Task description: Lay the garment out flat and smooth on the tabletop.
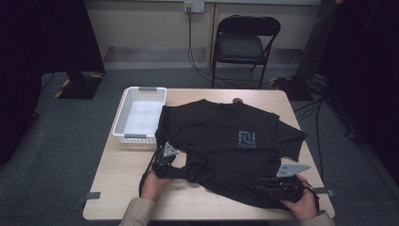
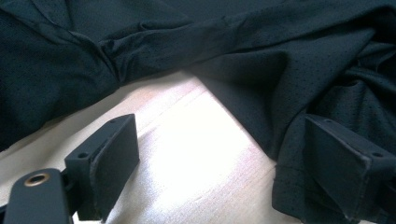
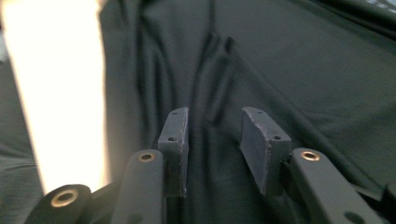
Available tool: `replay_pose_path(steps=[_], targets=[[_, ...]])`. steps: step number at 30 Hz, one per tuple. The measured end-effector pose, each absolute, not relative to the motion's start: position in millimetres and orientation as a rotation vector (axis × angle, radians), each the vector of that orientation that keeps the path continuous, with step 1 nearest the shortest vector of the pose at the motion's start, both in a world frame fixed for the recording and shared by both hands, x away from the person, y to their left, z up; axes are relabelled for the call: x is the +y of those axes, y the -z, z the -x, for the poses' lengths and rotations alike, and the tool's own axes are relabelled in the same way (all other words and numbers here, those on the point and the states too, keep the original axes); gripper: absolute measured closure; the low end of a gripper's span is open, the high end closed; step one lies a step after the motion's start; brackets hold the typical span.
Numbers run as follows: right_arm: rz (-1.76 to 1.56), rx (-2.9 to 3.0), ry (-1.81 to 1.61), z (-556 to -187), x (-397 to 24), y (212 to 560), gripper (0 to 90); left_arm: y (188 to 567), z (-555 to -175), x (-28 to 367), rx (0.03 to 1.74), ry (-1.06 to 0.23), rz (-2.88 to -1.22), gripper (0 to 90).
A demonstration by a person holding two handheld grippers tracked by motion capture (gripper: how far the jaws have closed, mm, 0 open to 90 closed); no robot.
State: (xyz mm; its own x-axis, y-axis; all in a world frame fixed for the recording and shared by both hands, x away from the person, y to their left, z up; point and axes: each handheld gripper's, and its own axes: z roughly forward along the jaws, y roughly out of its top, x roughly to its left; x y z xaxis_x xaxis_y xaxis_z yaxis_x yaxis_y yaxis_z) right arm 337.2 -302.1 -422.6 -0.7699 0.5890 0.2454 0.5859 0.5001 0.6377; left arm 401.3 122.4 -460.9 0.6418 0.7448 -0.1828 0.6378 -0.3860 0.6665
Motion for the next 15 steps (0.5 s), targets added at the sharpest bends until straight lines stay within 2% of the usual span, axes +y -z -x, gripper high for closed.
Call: replay_pose_path(steps=[4, 7, 8, 15], targets=[[-1.026, 2.731, -1.063, -335.0, -298.1, 428.4, 65.4, 460.9, -401.3, 122.4, 1.072, -0.189, -2.133, 12.6], [-1.030, 2.729, -1.050, -331.3, -299.6, 427.4, 79.1, 460.9, -401.0, 122.4, 1.073, -0.189, -2.132, 12.6], [-1.032, 2.731, -1.043, -329.4, -300.2, 426.8, 80.5, 460.9, -400.7, 122.5, 1.074, -0.189, -2.131, 12.6], [-1.059, 2.765, -1.074, -304.7, -315.4, 422.1, 81.6, 460.4, -396.7, 126.7, 1.035, -0.180, -2.148, 12.6]])
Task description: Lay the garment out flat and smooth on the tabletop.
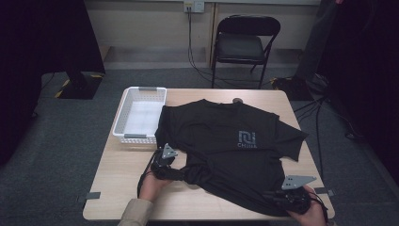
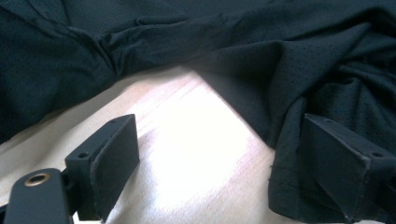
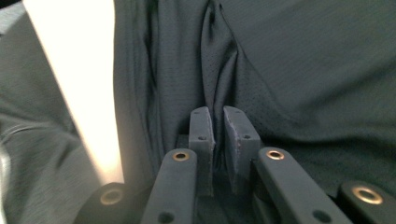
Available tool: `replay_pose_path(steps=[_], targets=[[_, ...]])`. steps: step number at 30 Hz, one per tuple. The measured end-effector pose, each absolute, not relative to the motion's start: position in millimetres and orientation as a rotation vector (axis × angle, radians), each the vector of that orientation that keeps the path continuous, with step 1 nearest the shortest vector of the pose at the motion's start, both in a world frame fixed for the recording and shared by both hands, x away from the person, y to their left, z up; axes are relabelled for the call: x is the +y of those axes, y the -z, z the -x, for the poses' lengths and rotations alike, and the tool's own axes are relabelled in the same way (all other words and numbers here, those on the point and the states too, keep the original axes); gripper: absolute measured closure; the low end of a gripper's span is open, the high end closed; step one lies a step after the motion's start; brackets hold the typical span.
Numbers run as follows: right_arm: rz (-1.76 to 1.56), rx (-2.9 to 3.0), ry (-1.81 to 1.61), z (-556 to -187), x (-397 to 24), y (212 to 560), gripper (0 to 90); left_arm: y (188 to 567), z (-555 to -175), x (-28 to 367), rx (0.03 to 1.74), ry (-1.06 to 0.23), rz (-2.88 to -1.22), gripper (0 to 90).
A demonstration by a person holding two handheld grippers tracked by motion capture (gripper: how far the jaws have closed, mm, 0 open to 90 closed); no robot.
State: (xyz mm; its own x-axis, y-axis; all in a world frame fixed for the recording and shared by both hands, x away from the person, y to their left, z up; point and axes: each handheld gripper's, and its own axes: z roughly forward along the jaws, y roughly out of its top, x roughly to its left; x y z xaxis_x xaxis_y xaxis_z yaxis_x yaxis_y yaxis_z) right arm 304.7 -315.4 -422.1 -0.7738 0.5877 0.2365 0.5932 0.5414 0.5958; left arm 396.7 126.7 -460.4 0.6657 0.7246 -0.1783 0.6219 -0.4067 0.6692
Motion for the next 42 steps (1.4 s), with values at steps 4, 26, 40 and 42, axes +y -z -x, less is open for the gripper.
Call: replay_pose_path(steps=[4, 26, 40, 42], targets=[[1.051, -2.712, 1.082, -293.6, -323.9, 420.6, 77.3, 458.8, -390.8, 129.3, 1.016, -0.172, -2.166, 12.4], [1.396, -2.795, 1.038, -316.6, -365.2, 422.8, 86.6, 458.9, -385.7, 132.6, 1.001, -0.173, -2.165, 12.5], [1.540, -2.818, 1.103, -329.6, -372.0, 417.5, 50.4, 458.9, -385.9, 132.6, 0.998, -0.173, -2.166, 12.4], [1.540, -2.824, 1.148, -344.1, -367.4, 417.3, 40.6, 458.9, -386.0, 132.6, 0.998, -0.173, -2.167, 12.5]])
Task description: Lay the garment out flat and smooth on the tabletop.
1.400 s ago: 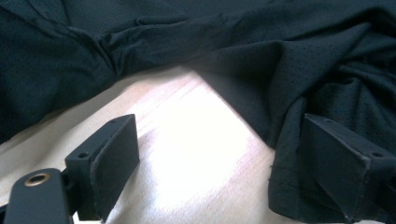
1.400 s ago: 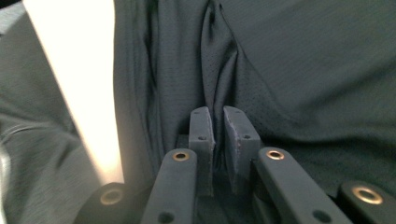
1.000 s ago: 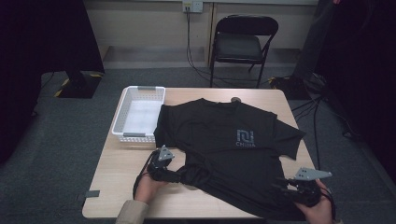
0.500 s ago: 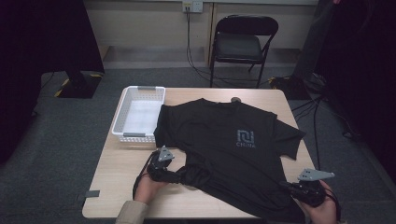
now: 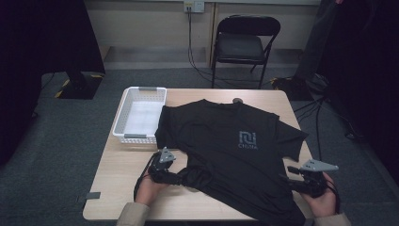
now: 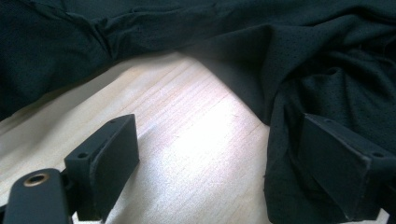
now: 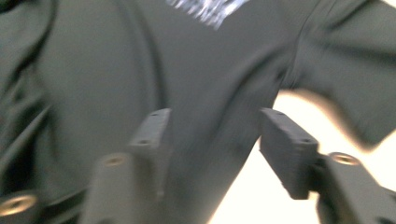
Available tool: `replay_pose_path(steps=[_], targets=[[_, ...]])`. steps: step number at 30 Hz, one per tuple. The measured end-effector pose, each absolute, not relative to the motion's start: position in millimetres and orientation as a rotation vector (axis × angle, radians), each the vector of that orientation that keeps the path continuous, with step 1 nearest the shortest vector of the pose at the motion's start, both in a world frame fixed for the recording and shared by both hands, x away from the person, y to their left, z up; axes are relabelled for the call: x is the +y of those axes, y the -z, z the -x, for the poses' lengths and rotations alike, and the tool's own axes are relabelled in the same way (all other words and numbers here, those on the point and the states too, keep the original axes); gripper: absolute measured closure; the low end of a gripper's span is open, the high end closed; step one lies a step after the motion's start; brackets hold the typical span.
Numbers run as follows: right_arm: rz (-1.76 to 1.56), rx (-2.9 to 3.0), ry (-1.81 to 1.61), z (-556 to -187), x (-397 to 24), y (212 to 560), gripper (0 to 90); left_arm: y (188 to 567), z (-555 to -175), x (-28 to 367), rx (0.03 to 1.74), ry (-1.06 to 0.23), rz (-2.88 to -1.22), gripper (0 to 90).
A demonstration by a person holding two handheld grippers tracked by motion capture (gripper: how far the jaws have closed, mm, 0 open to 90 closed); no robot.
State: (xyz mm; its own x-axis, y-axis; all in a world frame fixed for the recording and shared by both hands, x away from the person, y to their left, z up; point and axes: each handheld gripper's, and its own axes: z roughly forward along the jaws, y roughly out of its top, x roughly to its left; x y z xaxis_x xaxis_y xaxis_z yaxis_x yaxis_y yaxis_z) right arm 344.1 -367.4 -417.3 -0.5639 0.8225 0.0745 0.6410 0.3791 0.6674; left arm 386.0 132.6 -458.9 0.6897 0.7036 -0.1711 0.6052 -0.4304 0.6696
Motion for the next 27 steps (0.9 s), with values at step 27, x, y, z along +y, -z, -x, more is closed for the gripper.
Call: replay_pose_path(steps=[27], targets=[[-1.368, 2.350, -0.861, -408.9, -346.2, 449.4, 9.8, 454.8, -383.0, 130.8, 0.971, -0.214, -2.184, 15.2]])
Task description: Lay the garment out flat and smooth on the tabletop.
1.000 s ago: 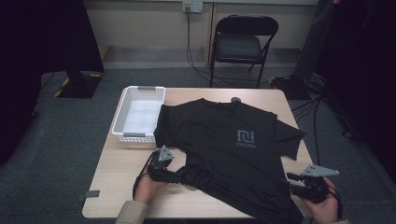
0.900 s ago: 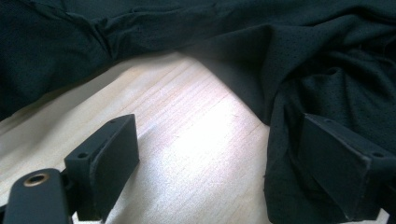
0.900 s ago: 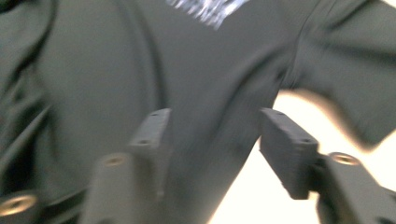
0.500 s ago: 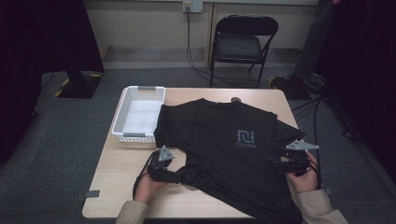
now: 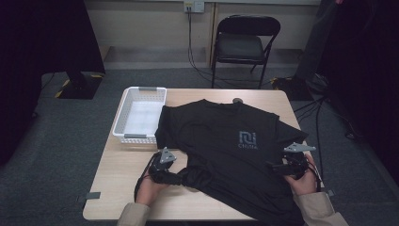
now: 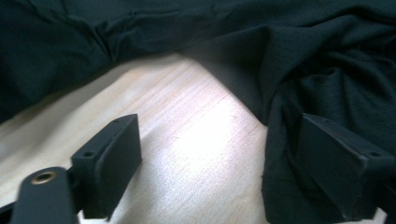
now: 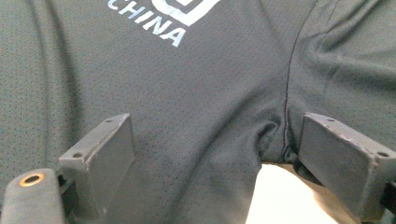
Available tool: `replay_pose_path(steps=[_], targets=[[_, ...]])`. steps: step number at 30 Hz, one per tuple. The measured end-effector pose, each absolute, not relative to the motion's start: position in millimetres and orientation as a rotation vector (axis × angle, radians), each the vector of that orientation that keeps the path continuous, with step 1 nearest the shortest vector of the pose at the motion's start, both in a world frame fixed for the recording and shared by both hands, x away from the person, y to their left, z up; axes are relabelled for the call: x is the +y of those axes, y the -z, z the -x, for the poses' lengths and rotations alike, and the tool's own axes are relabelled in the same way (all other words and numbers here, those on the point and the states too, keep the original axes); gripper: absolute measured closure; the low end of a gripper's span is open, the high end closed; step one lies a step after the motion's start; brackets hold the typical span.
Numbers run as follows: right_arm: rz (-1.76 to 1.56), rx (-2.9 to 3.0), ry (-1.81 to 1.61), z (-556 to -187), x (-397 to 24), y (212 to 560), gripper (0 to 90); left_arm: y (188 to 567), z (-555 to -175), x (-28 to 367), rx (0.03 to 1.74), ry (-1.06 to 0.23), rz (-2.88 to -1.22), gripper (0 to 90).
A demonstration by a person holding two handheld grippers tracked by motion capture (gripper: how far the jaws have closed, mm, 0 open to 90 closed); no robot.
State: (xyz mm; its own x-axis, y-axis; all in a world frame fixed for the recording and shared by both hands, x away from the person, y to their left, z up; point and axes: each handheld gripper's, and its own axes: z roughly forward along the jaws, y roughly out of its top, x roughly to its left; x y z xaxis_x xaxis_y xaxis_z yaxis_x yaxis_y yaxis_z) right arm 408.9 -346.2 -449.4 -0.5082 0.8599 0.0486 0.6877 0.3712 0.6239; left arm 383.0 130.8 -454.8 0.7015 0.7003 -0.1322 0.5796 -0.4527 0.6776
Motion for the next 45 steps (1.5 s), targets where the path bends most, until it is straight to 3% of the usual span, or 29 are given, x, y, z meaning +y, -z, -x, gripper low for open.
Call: replay_pose_path(steps=[4, 8, 11, 17, 22, 30, 40, 45], targets=[[-1.370, 2.347, -0.860, -408.5, -346.1, 449.3, 9.8, 442.3, -377.3, 130.1, 0.908, -0.227, -2.181, 17.1], [-1.371, 2.346, -0.859, -408.3, -346.1, 449.3, 9.8, 431.9, -361.8, 133.5, 0.831, -0.219, -2.187, 28.8], [-1.374, 2.344, -0.859, -408.0, -345.9, 449.3, 9.8, 429.4, -349.6, 131.1, 0.796, -0.215, -2.174, 31.8], [-1.375, 2.344, -0.859, -408.1, -346.0, 449.3, 9.8, 420.8, -337.9, 94.0, 0.675, -0.182, -2.190, 36.2], [-1.375, 2.344, -0.859, -408.0, -346.0, 449.3, 9.8, 426.0, -337.9, 67.6, 0.685, -0.114, -2.209, 44.0], [-1.375, 2.344, -0.859, -408.1, -346.0, 449.3, 9.8, 431.5, -351.5, 65.6, 0.834, -0.081, -2.240, 85.1], [-1.376, 2.344, -0.860, -408.1, -346.0, 449.3, 9.8, 408.3, -378.7, 135.8, 1.058, -0.184, -2.080, 87.9], [-1.375, 2.344, -0.859, -408.1, -346.1, 449.3, 9.8, 416.5, -389.6, 162.1, 1.152, -0.201, -2.068, 87.8]])
